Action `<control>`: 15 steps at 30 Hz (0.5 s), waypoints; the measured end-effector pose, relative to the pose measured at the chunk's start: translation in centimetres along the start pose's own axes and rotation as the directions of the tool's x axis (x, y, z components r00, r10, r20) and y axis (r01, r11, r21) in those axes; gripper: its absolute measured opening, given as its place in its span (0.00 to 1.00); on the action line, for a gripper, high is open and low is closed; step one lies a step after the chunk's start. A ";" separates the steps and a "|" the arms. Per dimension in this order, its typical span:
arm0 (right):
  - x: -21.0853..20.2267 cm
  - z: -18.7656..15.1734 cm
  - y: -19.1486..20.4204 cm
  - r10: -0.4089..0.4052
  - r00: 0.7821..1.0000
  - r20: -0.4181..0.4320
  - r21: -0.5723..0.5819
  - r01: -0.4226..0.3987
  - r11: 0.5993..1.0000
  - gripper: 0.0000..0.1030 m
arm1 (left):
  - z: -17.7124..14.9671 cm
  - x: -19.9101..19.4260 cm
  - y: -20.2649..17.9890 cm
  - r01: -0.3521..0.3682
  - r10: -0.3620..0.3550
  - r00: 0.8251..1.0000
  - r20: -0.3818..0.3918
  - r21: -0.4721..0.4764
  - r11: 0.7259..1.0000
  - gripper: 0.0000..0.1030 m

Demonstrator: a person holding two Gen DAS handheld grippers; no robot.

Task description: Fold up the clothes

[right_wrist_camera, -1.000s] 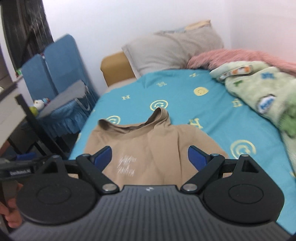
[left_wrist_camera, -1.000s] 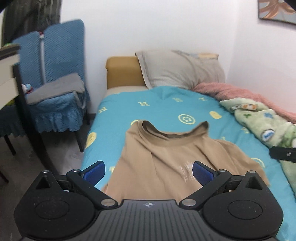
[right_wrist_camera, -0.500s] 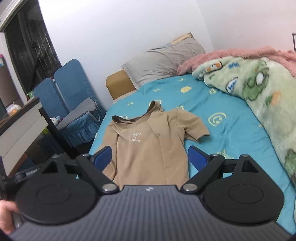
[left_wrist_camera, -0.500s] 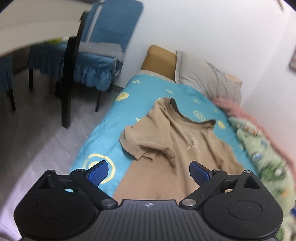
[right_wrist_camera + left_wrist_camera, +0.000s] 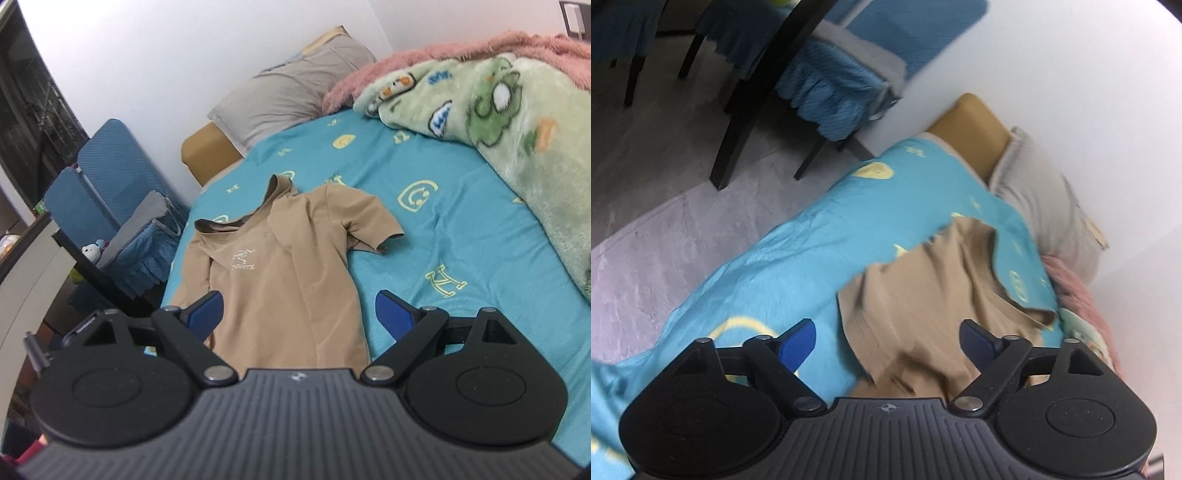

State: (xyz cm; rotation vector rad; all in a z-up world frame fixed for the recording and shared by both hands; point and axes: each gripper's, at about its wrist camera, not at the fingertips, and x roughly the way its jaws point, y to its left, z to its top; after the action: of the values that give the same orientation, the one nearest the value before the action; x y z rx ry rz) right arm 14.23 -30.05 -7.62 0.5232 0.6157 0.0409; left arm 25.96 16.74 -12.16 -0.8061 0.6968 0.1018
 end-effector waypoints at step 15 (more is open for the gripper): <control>2.5 0.1 1.7 -0.003 1.000 0.027 -0.077 0.005 0.997 0.88 | 5.4 8.6 -4.9 -0.085 0.097 0.995 -0.009 0.403 0.911 0.06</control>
State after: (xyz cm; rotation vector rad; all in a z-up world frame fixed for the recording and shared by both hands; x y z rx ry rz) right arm 16.59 -28.15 -8.07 0.4470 0.5862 0.0536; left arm 37.18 15.57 -11.68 -0.3794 0.7515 0.0279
